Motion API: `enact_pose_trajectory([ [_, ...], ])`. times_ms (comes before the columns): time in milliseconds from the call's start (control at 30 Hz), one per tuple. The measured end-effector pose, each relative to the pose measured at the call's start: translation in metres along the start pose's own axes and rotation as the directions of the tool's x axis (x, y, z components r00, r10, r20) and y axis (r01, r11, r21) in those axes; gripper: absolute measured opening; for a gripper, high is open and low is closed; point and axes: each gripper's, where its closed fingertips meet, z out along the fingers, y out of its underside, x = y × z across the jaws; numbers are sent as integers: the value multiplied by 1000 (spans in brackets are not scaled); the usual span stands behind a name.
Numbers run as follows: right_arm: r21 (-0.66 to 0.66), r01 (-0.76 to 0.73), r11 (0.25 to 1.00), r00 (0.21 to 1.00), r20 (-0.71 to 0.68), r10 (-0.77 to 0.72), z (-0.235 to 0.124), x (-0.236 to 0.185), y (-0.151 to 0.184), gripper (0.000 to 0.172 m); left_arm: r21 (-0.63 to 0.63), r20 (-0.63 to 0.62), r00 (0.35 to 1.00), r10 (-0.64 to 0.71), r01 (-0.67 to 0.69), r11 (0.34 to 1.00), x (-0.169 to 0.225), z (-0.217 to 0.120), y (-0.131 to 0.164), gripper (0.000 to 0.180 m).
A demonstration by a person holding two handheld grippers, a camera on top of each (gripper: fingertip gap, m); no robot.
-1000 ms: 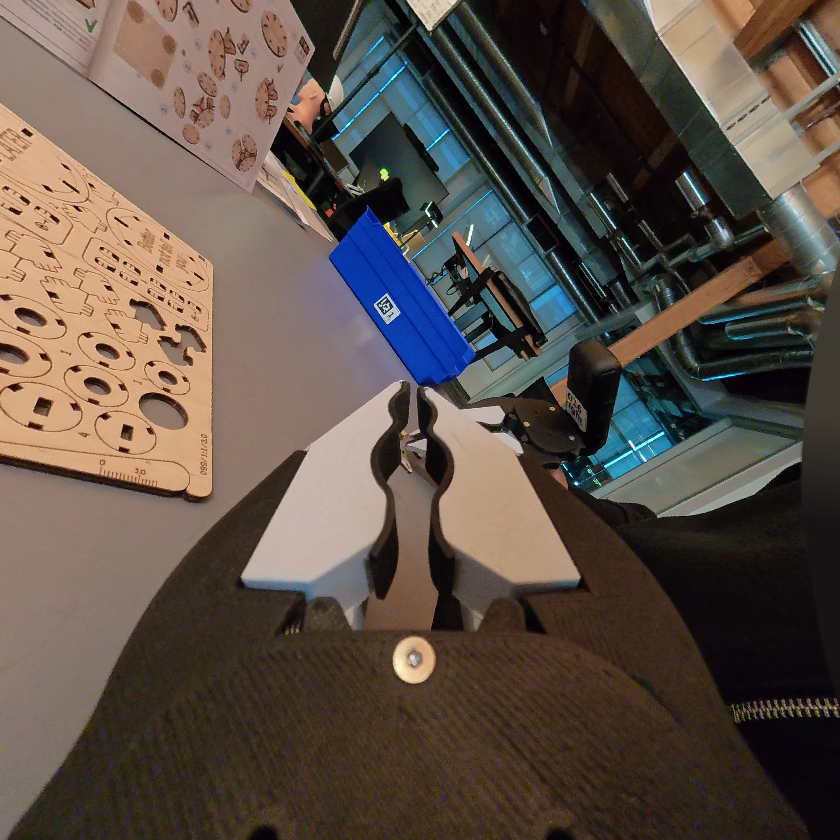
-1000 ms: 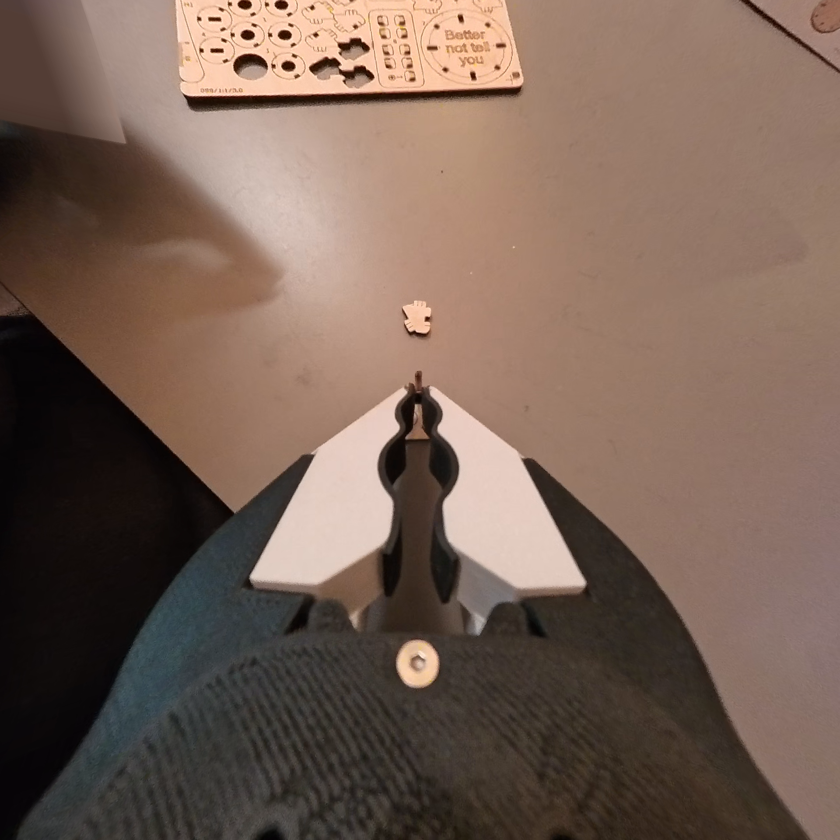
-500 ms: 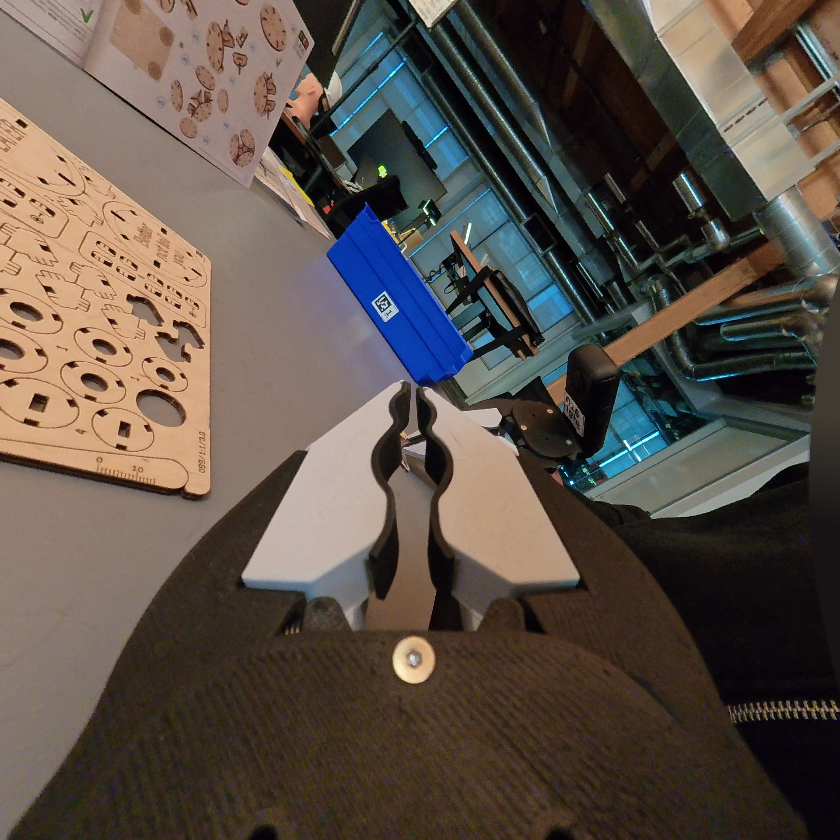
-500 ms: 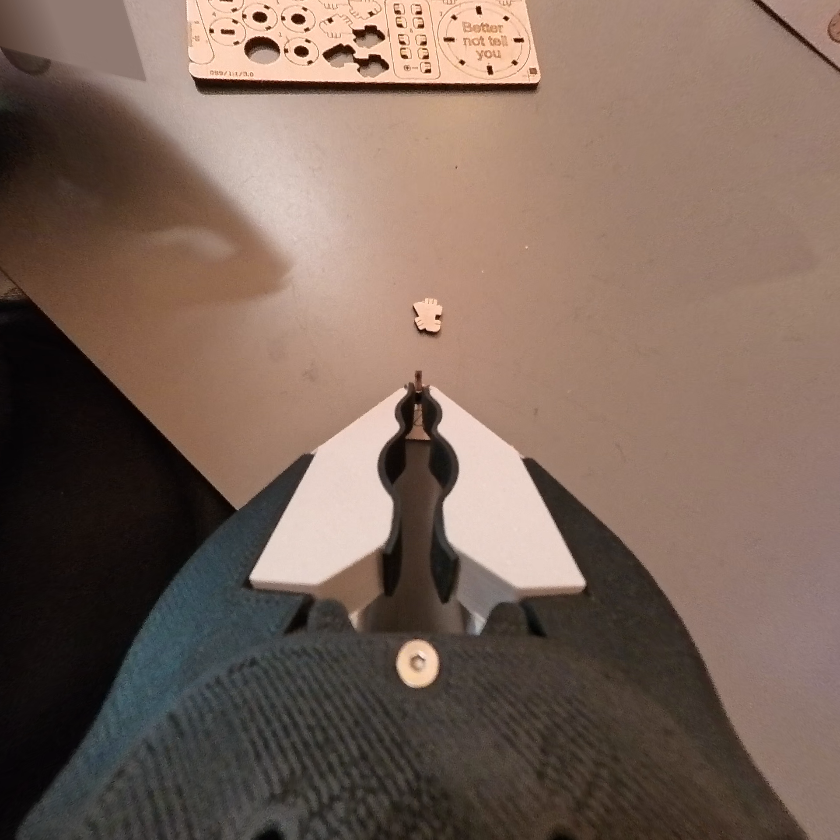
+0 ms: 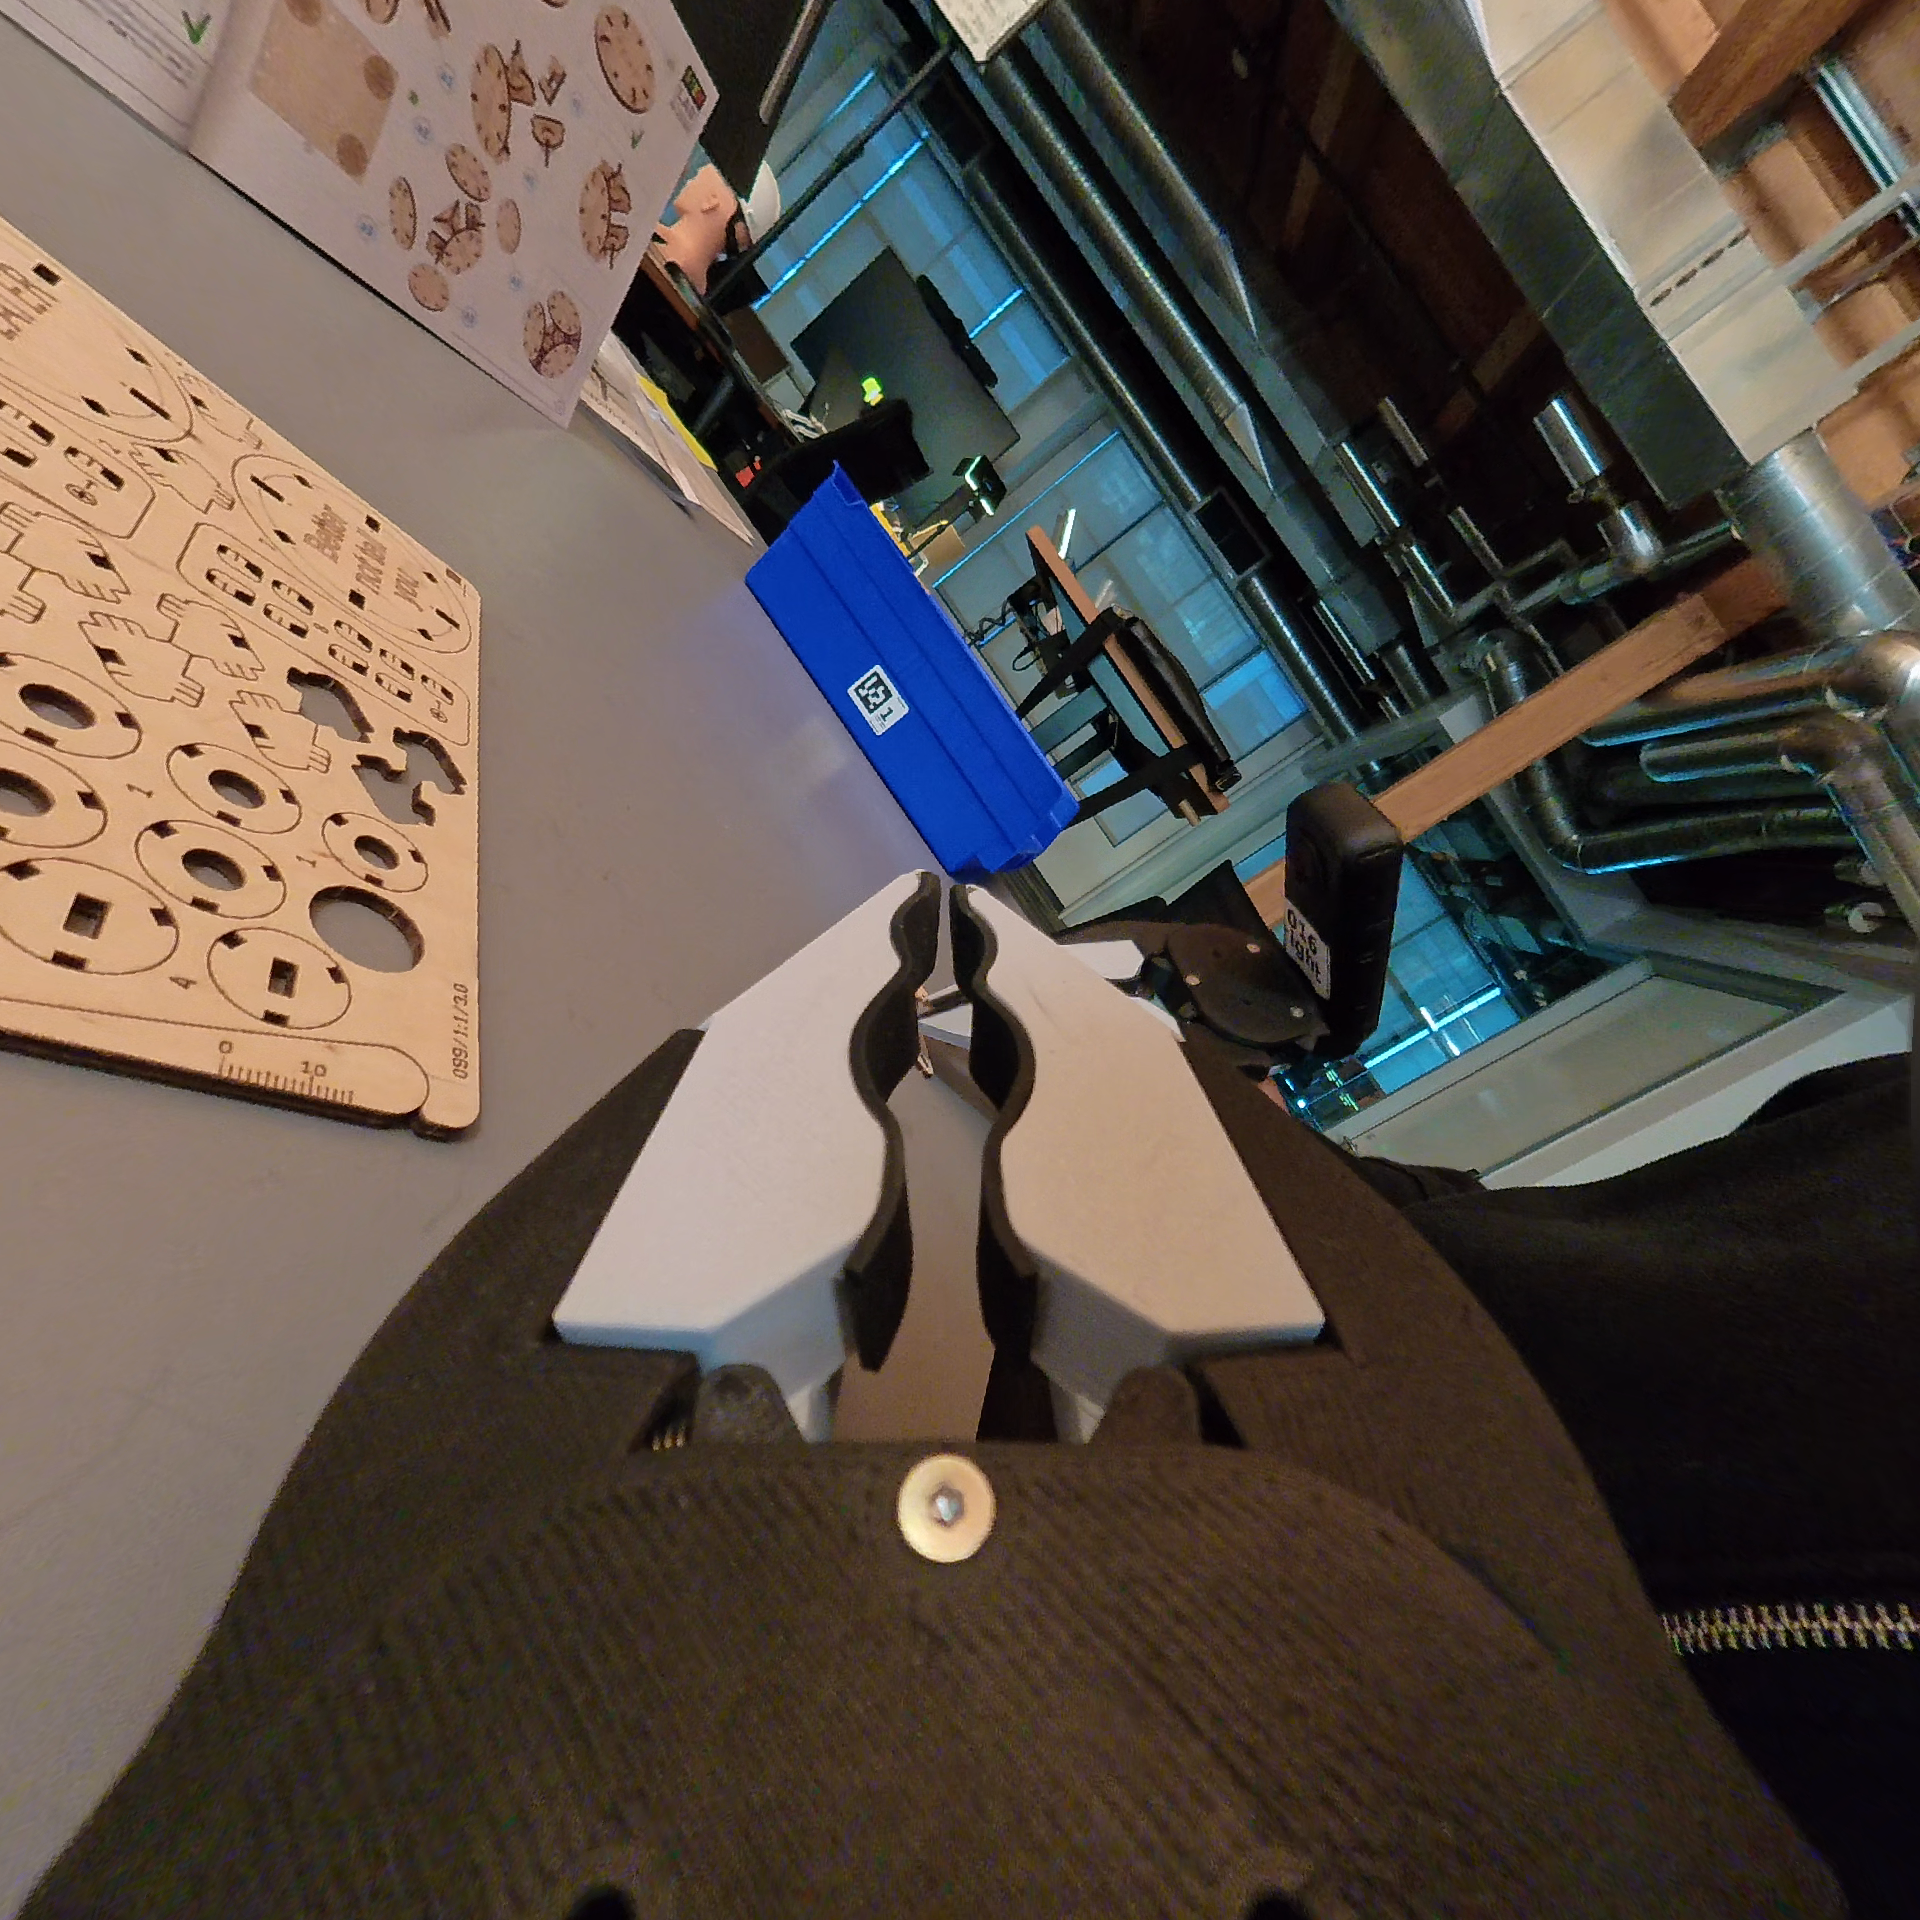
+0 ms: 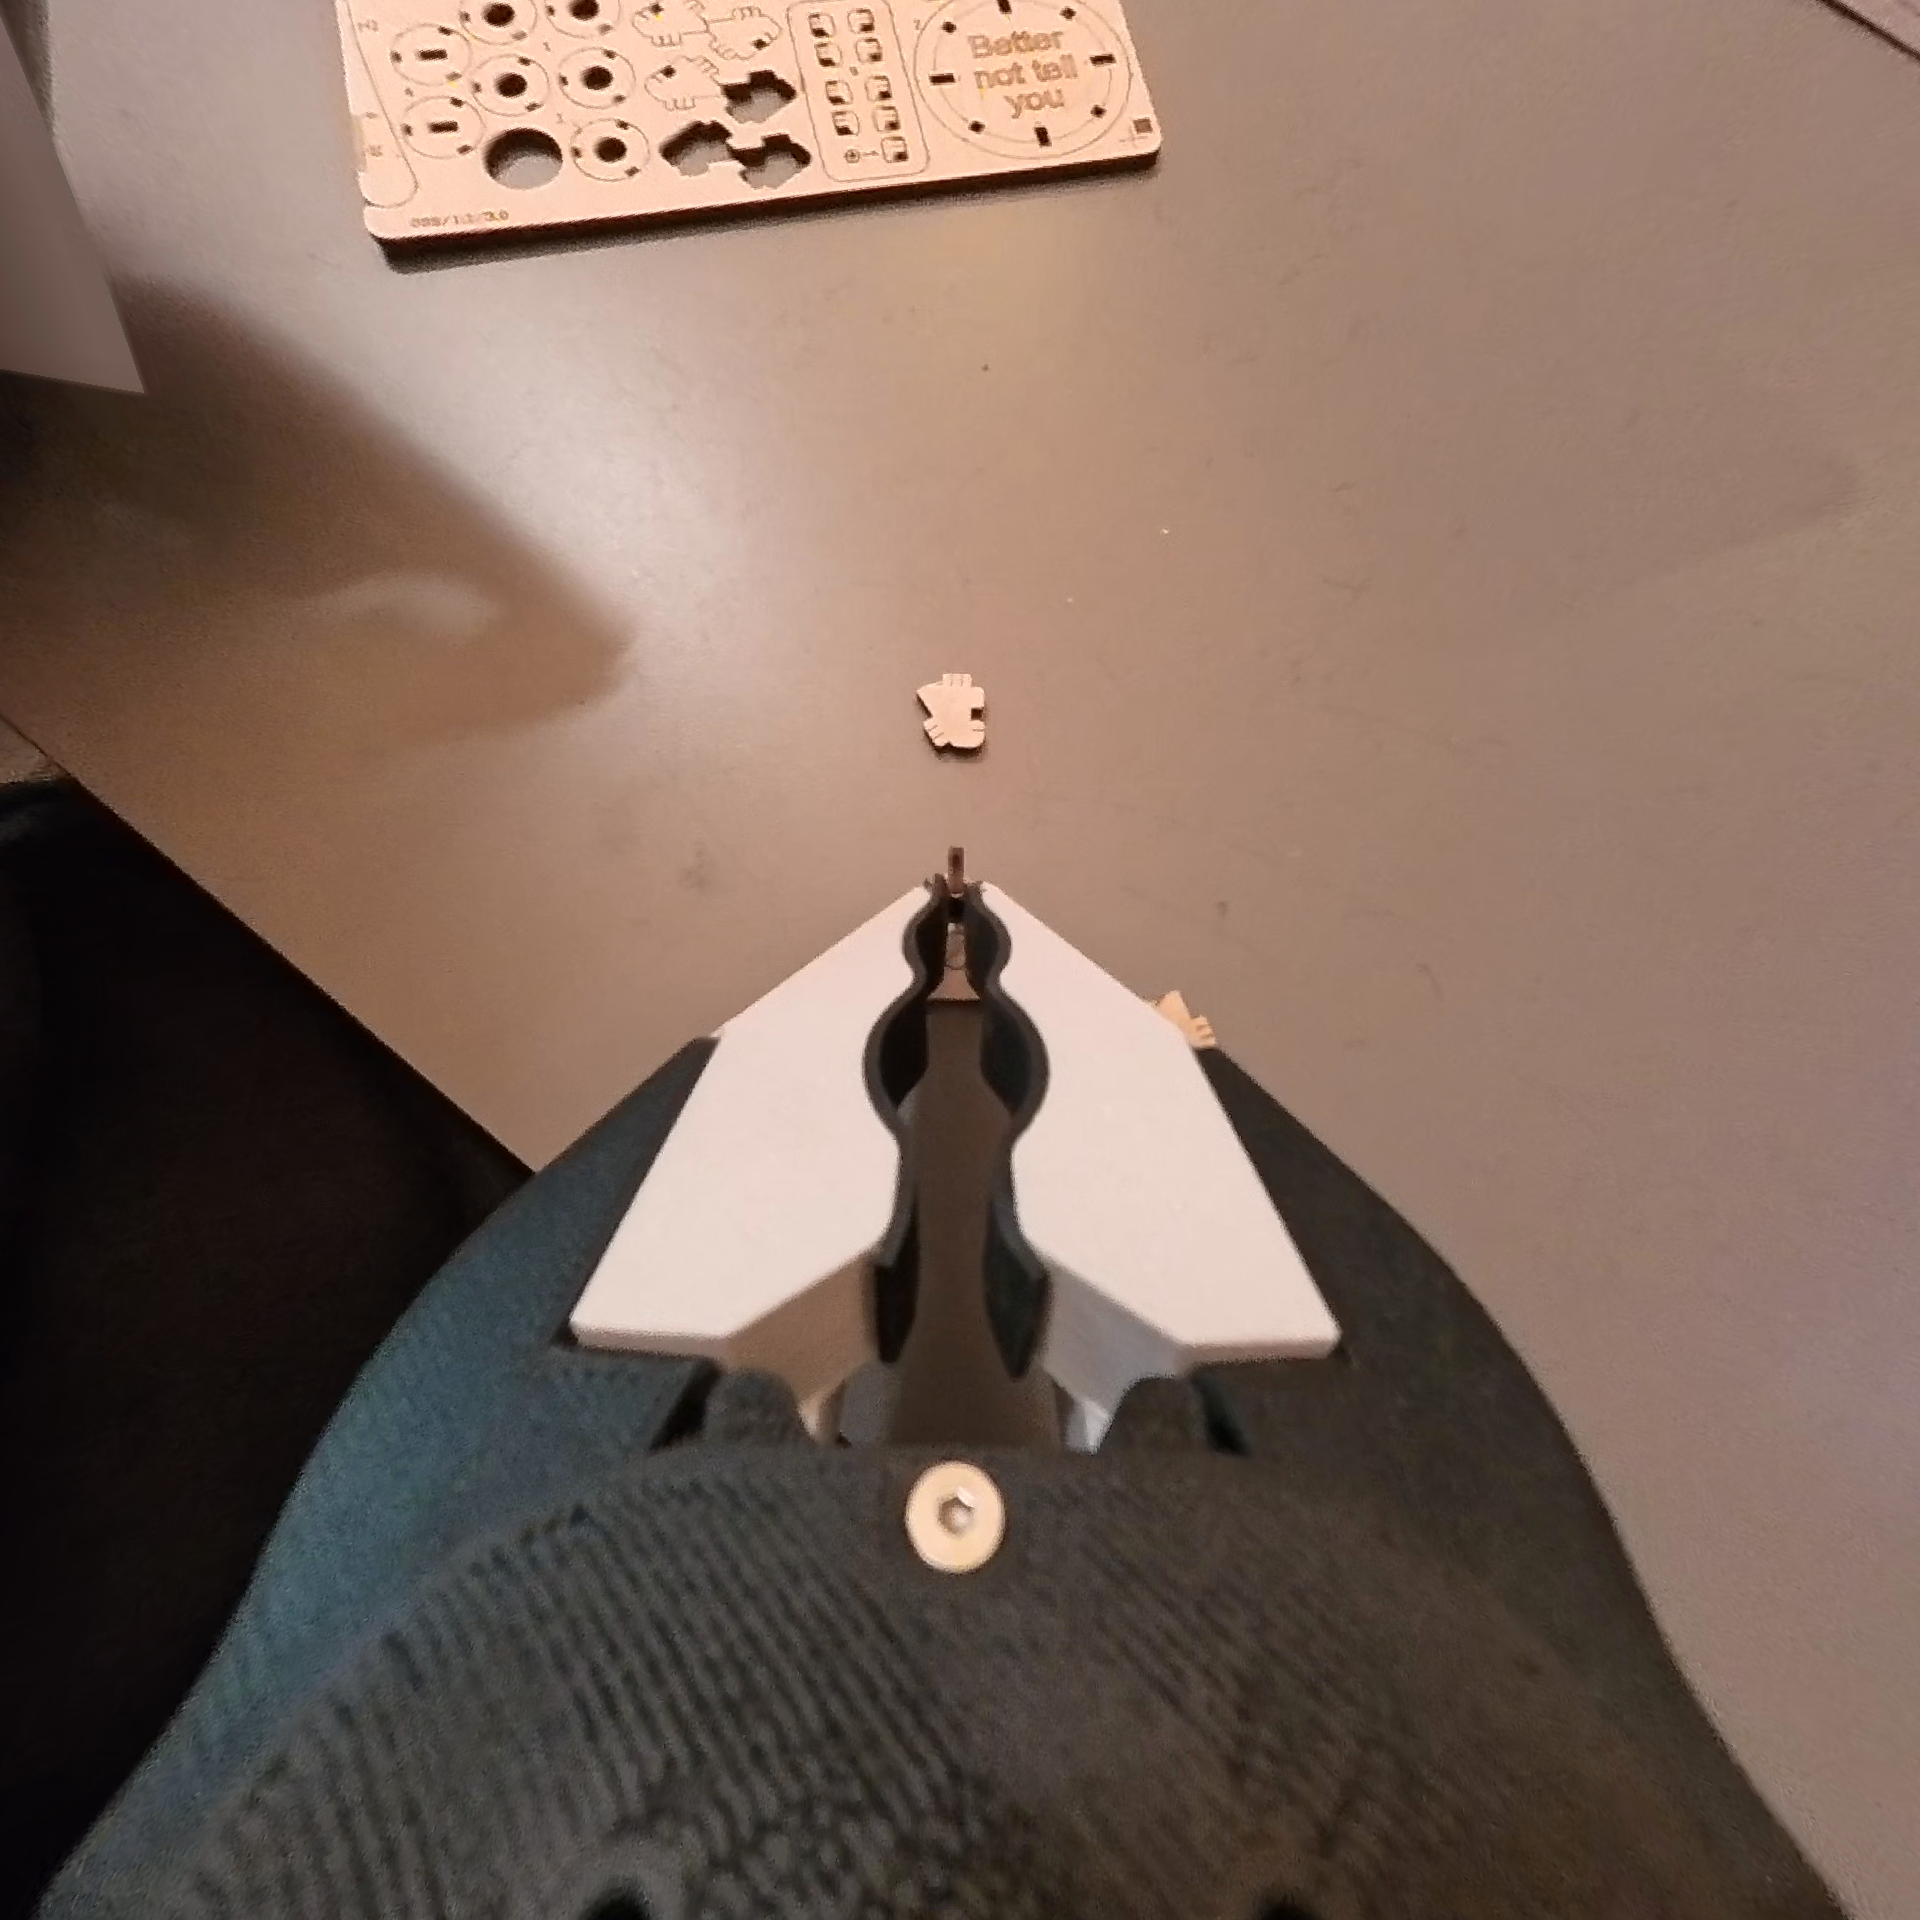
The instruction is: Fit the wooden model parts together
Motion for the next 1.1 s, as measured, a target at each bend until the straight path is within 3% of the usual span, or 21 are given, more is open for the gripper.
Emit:
enact_pose_trajectory([
  [400,-5,14,1000,999,-41,-14,0,2,1,1,-2,4,1000,-2,2,1000,-1,0,0,0],
  [733,-125,-52,991,998,-28,49,1,2,2,1,-4,4,1000,-5,5,1000,-1,0,1,0],
  [1100,35,-101,994,994,-45,103,1,2,2,1,-2,-4,1000,-14,14,1000,0,-1,1,0],
])
